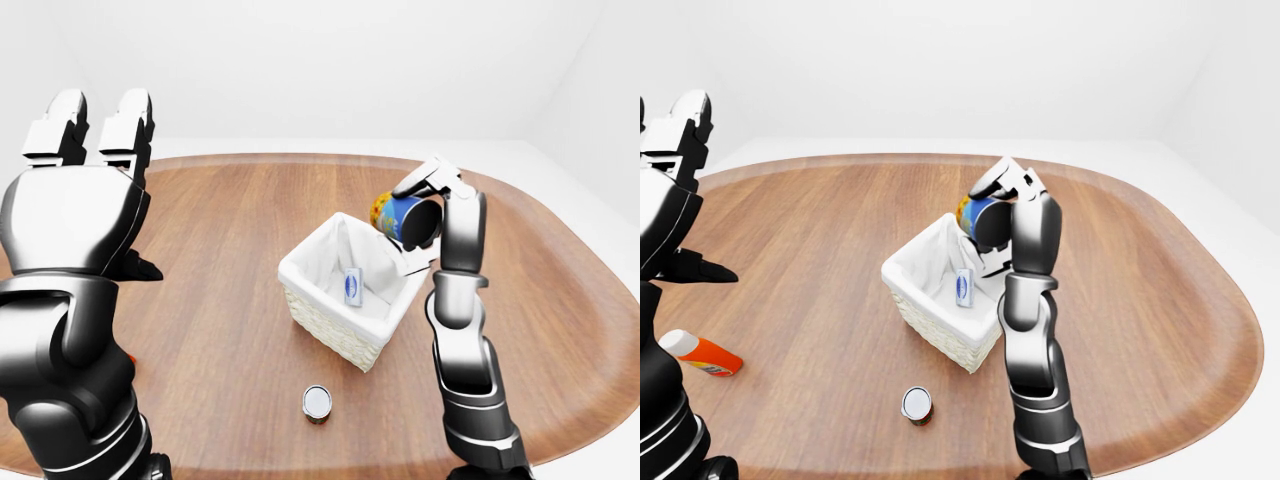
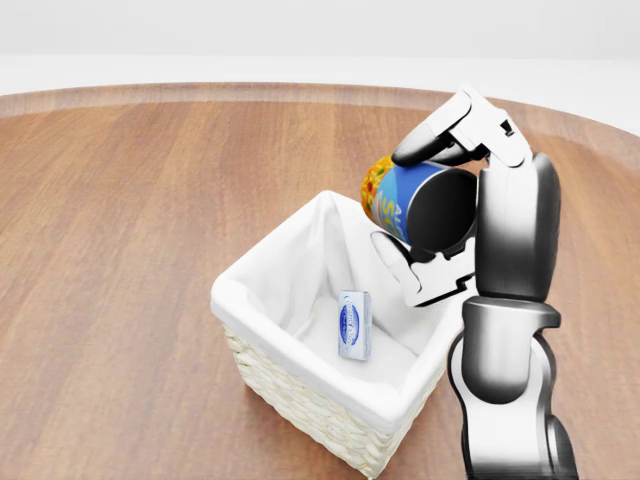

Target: Pick up the alphabet soup and the cream cheese box, and put them in the basket.

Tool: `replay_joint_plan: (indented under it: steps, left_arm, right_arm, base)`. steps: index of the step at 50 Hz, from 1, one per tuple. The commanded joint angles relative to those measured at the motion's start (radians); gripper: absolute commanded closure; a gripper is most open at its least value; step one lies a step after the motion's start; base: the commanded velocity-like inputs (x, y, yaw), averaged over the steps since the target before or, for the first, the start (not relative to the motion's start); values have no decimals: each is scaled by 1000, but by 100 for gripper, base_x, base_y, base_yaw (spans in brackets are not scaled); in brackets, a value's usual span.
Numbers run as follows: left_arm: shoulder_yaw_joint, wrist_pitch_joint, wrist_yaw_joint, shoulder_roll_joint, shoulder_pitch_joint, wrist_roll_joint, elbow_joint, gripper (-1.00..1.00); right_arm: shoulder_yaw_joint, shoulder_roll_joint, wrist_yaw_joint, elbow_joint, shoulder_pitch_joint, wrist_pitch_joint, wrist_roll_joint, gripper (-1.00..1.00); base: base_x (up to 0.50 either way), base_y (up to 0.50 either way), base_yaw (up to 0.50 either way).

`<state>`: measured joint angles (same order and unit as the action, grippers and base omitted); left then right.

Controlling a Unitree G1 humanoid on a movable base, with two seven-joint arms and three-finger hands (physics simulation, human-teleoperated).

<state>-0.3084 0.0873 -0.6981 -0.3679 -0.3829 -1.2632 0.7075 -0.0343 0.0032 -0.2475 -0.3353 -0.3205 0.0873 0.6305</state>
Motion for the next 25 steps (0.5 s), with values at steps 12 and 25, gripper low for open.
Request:
replay_joint_plan:
  steps: [12,25]
  left_arm:
    - [0,0,0,-2,3,5,-1,-100]
    - [2,0,0,5,9,2,-9,-100]
  right_arm:
    - [-63,45,134,249,-199,0,142,100]
    - [-72,18,458,291,-276,0,333,100]
  base:
    - [0,0,0]
    - [0,0,0]
